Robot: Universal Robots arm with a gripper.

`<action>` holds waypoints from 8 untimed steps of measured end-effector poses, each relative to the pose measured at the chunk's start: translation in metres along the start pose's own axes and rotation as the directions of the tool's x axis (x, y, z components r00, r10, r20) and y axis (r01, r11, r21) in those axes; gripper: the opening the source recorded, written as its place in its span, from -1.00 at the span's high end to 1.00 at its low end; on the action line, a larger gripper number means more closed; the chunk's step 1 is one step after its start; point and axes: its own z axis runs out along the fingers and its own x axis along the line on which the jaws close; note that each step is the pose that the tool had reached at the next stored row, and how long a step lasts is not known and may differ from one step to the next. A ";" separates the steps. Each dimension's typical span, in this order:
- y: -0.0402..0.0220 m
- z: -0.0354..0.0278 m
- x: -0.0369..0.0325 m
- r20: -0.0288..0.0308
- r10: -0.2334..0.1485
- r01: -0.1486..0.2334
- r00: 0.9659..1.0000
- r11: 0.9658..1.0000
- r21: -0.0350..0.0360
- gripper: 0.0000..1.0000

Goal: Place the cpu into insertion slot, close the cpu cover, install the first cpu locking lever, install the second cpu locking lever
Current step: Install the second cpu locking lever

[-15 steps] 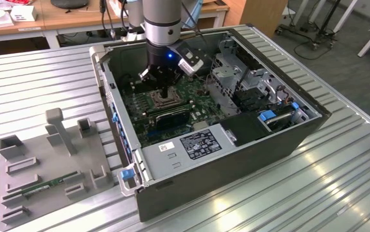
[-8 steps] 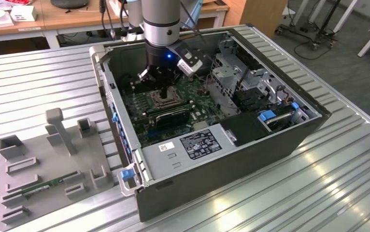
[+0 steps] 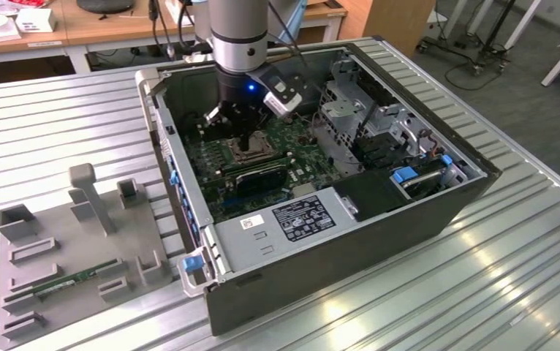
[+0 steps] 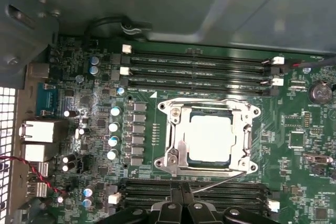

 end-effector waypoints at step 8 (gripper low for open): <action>-0.0004 0.0085 0.0048 0.000 0.000 0.000 1.000 1.000 0.000 0.79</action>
